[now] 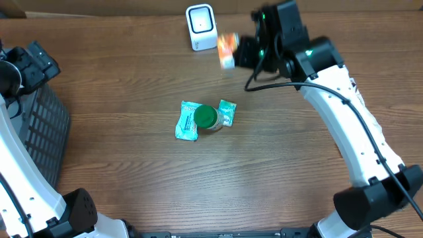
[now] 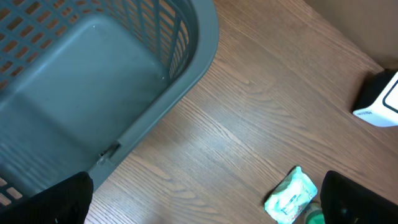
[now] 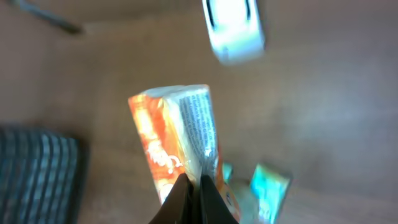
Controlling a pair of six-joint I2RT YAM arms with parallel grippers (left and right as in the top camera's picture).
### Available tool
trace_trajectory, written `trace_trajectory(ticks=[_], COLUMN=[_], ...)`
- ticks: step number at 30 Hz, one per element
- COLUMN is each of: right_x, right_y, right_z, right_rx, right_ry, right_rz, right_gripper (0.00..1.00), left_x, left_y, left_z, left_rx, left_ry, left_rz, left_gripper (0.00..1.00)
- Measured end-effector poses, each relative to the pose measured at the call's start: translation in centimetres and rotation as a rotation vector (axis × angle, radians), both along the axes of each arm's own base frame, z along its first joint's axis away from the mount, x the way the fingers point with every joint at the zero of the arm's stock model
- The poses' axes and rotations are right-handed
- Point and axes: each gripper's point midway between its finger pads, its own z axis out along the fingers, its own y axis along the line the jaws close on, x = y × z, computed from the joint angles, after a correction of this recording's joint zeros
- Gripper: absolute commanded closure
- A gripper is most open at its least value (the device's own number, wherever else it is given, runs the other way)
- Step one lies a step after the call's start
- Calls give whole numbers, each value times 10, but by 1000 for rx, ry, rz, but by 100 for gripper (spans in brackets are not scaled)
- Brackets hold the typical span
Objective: Scan the item barcode
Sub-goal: 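Hold the orange packet over the white scanner with the right gripper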
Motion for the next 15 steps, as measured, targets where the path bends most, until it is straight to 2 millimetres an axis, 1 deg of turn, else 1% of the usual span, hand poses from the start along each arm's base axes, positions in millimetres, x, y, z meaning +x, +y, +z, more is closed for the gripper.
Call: trace_trajectory(ticks=[1,2,3,4,5,6,7,10,11,12,14,15], right_x=[7,19,28,43,53,63,79,117,130,144,161,174], right_y=[1,3,3,3,4,6,10,24,31,37,46,53], right_z=[15,37,49,58,61,58,57,29,15,-4,-21,-38], right_rx=[-8,-19,-36,-69,-87,-109,-136,-225,-258,-303,-347,-399], right_ry=[-50,-139,-198,-281,-321,-350,-407,-488,-514,-540,-593,-637], right_rz=[-9,-27,-43,-69,-85,-95,-113,-130,-131,-133,-125,-106], right_gripper=[96,96,96,96,96,96,96,96,96,96,96,96], left_x=[0,0,0,0,0,0,0,0,0,0,0,0], left_y=[0,0,0,0,0,0,0,0,0,0,0,0], left_z=[0,0,0,0,0,0,0,0,0,0,0,0], left_rx=[0,0,-1,-1,-1,0,-1,-1,0,0,0,0], left_ry=[2,1,1,1,1,1,1,2,1,0,0,1], left_rz=[1,0,0,0,0,0,0,0,0,0,0,0], left_gripper=[0,0,0,0,0,0,0,0,0,0,0,0])
